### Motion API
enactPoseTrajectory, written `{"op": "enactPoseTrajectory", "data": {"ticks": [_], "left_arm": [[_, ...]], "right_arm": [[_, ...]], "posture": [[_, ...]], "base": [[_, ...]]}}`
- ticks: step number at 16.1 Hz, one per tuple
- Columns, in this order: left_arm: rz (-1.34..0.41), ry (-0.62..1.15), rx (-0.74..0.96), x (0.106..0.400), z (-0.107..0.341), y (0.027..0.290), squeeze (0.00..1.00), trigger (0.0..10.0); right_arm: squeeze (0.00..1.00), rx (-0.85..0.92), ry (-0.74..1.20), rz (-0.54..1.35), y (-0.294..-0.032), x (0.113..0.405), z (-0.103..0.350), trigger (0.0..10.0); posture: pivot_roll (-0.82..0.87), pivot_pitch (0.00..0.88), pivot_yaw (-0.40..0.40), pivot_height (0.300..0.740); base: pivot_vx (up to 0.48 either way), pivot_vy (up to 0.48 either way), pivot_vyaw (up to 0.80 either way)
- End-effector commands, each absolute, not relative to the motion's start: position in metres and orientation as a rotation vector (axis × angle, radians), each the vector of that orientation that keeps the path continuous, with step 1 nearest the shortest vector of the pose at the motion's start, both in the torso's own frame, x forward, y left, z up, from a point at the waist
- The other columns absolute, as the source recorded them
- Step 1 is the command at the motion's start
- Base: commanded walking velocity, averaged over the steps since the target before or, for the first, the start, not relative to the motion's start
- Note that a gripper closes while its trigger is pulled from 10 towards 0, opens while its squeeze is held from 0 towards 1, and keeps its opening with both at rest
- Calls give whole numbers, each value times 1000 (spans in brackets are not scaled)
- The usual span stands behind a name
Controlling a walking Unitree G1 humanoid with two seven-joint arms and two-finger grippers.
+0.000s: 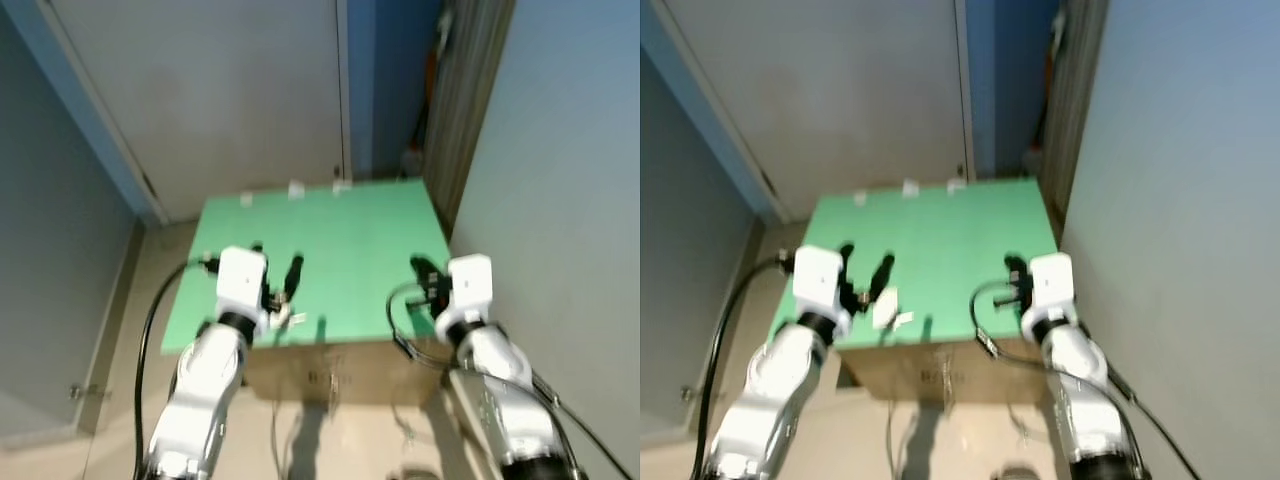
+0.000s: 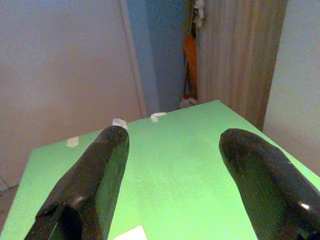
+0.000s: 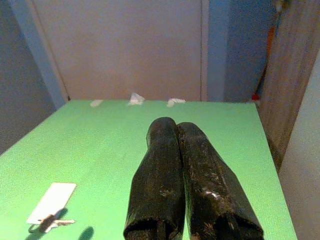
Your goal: Hang keys on a hook
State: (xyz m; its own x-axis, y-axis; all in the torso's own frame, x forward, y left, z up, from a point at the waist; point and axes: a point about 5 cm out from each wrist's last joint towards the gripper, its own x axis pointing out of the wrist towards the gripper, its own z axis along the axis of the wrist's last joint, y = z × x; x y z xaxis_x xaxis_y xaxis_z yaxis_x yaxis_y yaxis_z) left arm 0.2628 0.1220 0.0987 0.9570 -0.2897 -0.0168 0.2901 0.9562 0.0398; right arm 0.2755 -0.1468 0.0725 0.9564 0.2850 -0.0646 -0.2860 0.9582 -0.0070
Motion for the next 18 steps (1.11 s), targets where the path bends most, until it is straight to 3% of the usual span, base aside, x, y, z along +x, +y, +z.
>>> {"op": "enactPoseTrajectory", "data": {"ticks": [1,5,9,18], "left_arm": [[-250,39,53,264,94,132,0,10000],[-186,24,-19,262,95,136,0,10000],[-141,25,-16,259,93,144,0,10000],[-185,118,132,278,87,144,0,10000]], "right_arm": [[0,-10,85,330,-135,278,71,10000],[0,-18,108,340,-136,280,69,10000],[0,-13,117,352,-135,281,68,10000],[0,-8,117,408,-125,281,68,10000]], "posture": [[-162,0,104,740],[-151,0,93,740],[-137,3,84,740],[-133,7,81,740]], "base": [[0,0,0],[61,0,0],[262,402,0],[463,37,0]]}}
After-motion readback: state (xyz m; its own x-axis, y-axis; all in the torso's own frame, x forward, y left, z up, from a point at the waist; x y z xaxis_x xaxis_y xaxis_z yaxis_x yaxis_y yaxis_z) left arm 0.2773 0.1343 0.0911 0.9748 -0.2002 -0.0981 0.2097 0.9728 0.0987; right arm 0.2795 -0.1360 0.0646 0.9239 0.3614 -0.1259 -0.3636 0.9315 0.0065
